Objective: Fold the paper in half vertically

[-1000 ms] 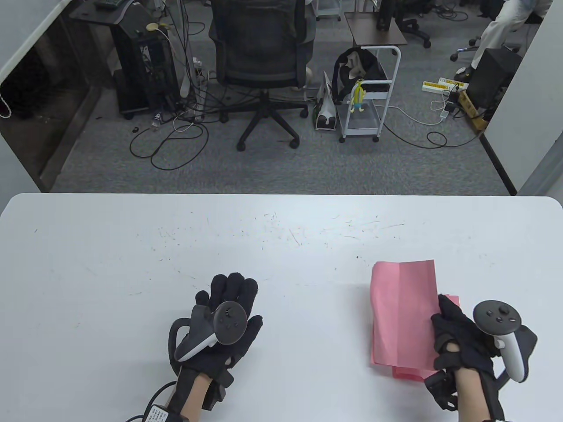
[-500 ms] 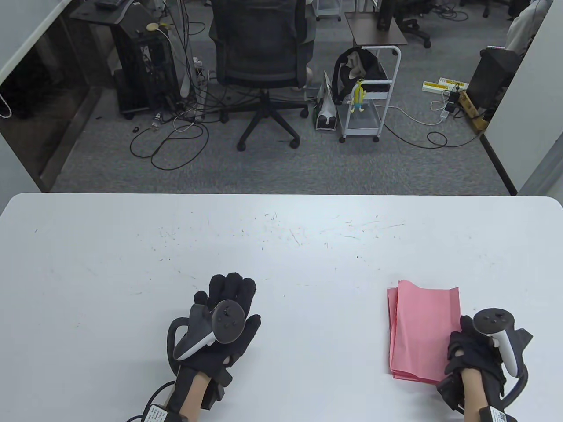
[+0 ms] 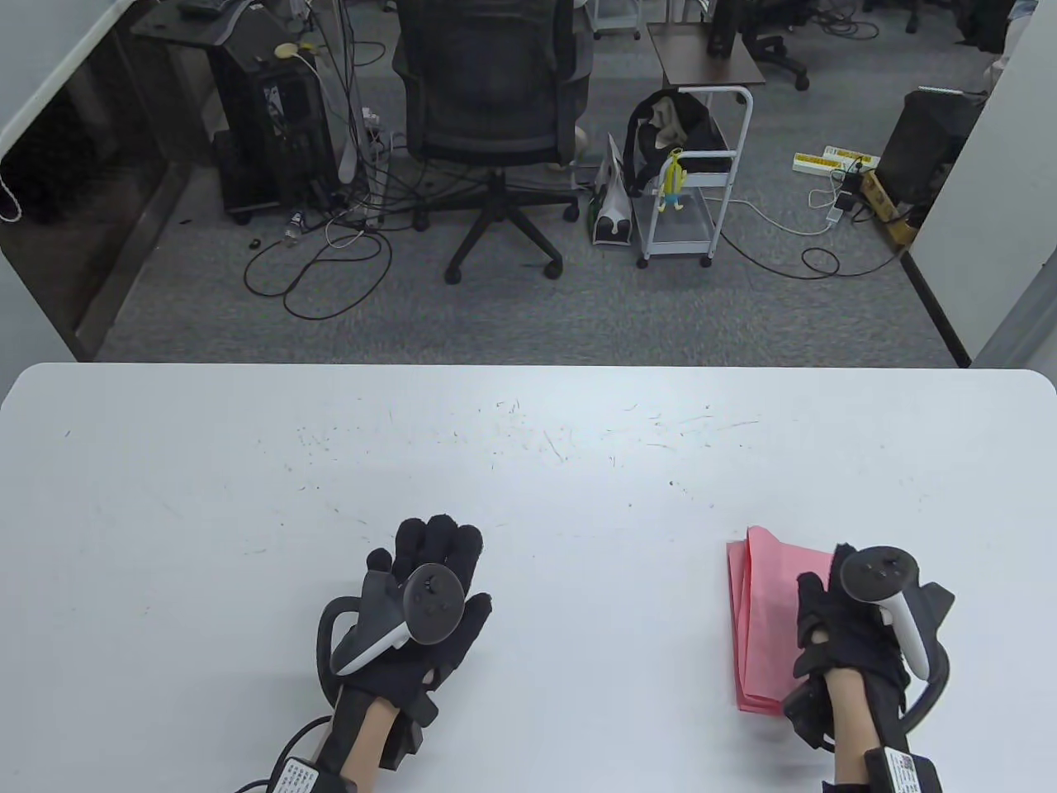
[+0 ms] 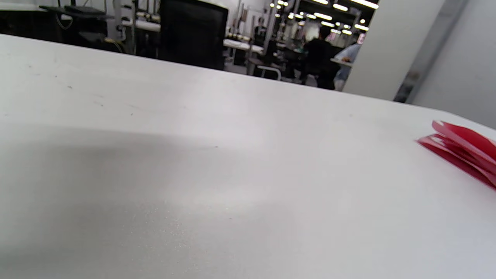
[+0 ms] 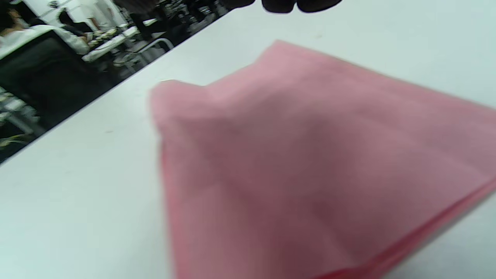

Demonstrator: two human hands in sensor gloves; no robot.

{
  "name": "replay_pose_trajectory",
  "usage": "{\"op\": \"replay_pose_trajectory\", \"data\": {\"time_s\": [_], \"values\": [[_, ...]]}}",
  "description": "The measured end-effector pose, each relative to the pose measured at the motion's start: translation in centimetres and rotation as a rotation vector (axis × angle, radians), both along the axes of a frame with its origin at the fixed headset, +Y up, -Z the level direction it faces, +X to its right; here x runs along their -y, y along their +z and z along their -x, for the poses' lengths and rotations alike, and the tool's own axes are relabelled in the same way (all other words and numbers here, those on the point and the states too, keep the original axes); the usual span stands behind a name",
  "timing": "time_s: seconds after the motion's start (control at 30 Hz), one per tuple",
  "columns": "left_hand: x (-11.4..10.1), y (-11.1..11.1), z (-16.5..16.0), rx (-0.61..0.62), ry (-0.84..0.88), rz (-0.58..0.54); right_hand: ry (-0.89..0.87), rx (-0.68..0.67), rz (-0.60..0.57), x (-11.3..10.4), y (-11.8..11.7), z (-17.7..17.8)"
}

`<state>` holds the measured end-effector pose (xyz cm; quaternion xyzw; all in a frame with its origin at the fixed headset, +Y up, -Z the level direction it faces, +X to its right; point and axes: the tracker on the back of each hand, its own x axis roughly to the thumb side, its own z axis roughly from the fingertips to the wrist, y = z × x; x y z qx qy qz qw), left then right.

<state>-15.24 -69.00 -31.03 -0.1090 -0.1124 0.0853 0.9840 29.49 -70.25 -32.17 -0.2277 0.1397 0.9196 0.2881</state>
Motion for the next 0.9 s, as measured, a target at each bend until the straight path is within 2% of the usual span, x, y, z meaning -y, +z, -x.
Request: {"op": "replay_pose_trajectory", "data": {"time_s": [0.07, 0.13, 0.23, 0.33, 0.47, 0.6, 0.77, 0.9], "values": [[0.0, 0.0, 0.1, -0.003, 0.002, -0.001, -0.027, -0.075, -0.02, -1.0, -0.4, 2.1], [0.0, 0.0, 0.3, -0.008, 0.01, -0.002, -0.06, -0.221, -0.021, -2.4, -0.8, 5.8], [0.0, -0.1, 0.5, -0.012, 0.018, 0.0, -0.062, -0.367, -0.032, -3.6, -0.9, 10.5], [0.1, -0.1, 0.7, -0.015, 0.022, 0.005, -0.035, -0.457, -0.058, -4.1, -0.5, 14.8], [0.1, -0.1, 0.8, -0.019, 0.022, 0.003, 0.017, -0.548, -0.062, -3.6, -0.1, 19.0], [0.2, -0.1, 0.9, -0.024, 0.026, 0.011, -0.03, -0.602, -0.059, -2.6, 0.3, 21.3], [0.4, -0.1, 1.0, -0.032, 0.016, 0.014, 0.137, -0.607, -0.066, -1.9, 0.8, 22.5], [0.6, -0.1, 0.8, -0.026, 0.009, 0.018, 0.166, -0.616, -0.071, -1.8, 0.8, 22.6]]}}
